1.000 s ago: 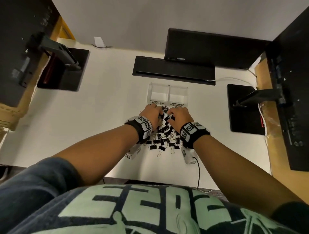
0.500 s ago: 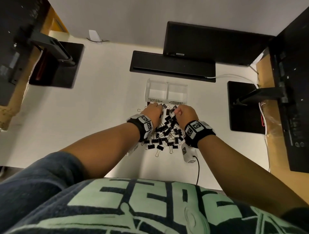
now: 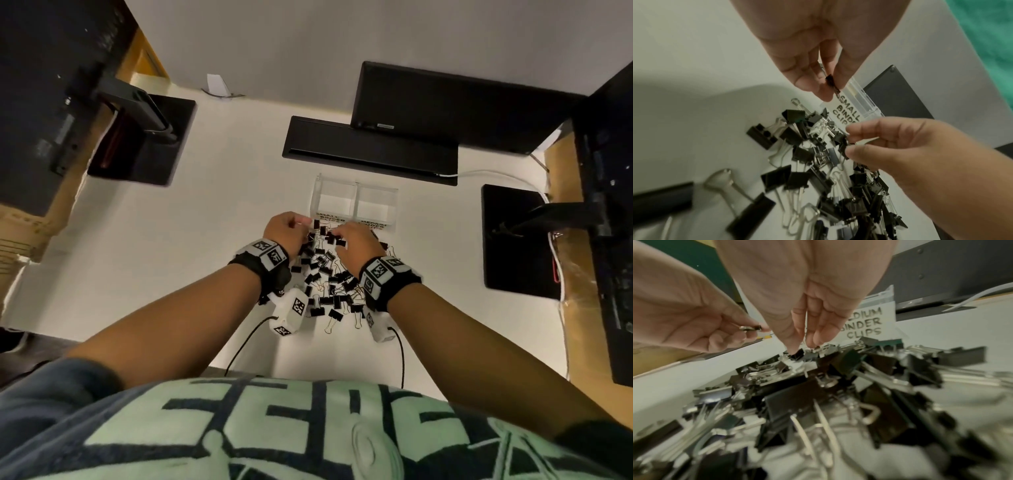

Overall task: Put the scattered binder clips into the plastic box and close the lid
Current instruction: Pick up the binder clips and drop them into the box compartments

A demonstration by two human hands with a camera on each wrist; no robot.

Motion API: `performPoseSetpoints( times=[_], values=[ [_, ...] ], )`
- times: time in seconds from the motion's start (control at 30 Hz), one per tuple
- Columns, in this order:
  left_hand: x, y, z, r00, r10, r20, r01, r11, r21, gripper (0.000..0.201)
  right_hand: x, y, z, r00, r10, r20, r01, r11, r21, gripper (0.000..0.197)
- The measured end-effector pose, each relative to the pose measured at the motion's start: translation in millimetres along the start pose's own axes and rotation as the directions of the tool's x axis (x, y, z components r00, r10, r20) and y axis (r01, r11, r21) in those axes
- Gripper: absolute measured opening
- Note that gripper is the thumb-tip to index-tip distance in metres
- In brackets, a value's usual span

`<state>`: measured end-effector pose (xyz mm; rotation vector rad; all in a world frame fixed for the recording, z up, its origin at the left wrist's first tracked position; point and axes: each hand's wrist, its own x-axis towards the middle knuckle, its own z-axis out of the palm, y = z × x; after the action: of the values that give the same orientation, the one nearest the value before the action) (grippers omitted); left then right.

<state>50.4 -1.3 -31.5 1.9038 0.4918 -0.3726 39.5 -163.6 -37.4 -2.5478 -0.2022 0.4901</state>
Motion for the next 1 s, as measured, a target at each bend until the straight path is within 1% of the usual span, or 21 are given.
performPoseSetpoints(
  times=[0.13, 0.23, 0.37, 0.43, 0.5, 0.6, 0.67, 0.77, 0.83, 0.93, 1.0],
  values=[
    [-1.5, 4.3, -3.6, 1.000, 0.013, 0.009, -0.013, 1.000, 0.000, 0.022, 9.9, -8.8, 6.9, 0.998, -0.048, 0.031, 0.050, 0.997, -0.065, 0.041],
    [-2.0, 12.4, -5.0, 0.999, 0.043, 0.001, -0.043, 0.999, 0.023, 0.020, 12.9, -9.7, 10.5, 0.997, -0.056, 0.058, 0.062, 0.993, -0.105, 0.042],
    [2.0, 26.5, -3.1, 0.988, 0.153, -0.015, -0.151, 0.985, 0.080, 0.016, 11.4, -4.7, 10.6, 0.999, -0.036, 0.027, 0.039, 0.990, -0.138, 0.024],
    [4.7, 36.0, -0.6, 0.980, 0.200, -0.017, -0.197, 0.975, 0.102, 0.017, 8.2, -4.8, 5.1, 1.000, -0.011, 0.004, 0.011, 0.996, -0.093, 0.021],
    [7.7, 45.6, 2.1, 0.973, 0.231, -0.012, -0.228, 0.966, 0.126, 0.018, 4.6, -6.8, -4.8, 0.999, 0.025, -0.020, -0.026, 0.999, -0.031, 0.023],
    [10.9, 57.4, 4.9, 0.967, 0.254, 0.005, -0.251, 0.954, 0.166, 0.019, 1.8, -11.1, -26.5, 0.994, 0.094, -0.057, -0.088, 0.991, 0.104, 0.029],
    [12.7, 61.6, 5.1, 0.966, 0.259, 0.018, -0.257, 0.949, 0.182, 0.021, 6.0, -13.4, -41.1, 0.985, 0.128, -0.116, -0.108, 0.981, 0.164, 0.031],
    [13.4, 62.6, 3.6, 0.962, 0.269, 0.048, -0.274, 0.941, 0.197, 0.027, 22.3, -18.5, -56.7, 0.971, 0.156, -0.183, -0.129, 0.980, 0.152, 0.032],
    [12.0, 59.6, 1.1, 0.956, 0.288, 0.048, -0.292, 0.934, 0.206, 0.029, 35.7, -22.8, -60.6, 0.965, 0.174, -0.197, -0.150, 0.980, 0.130, 0.033],
    [7.0, 50.5, -5.2, 0.952, 0.307, -0.003, -0.300, 0.932, 0.205, 0.025, 47.9, -26.8, -59.8, 0.964, 0.186, -0.191, -0.171, 0.981, 0.090, 0.033],
    [4.0, 41.1, -10.7, 0.955, 0.295, -0.033, -0.282, 0.936, 0.209, 0.020, 49.6, -26.5, -57.4, 0.965, 0.178, -0.192, -0.164, 0.982, 0.091, 0.033]
  ],
)
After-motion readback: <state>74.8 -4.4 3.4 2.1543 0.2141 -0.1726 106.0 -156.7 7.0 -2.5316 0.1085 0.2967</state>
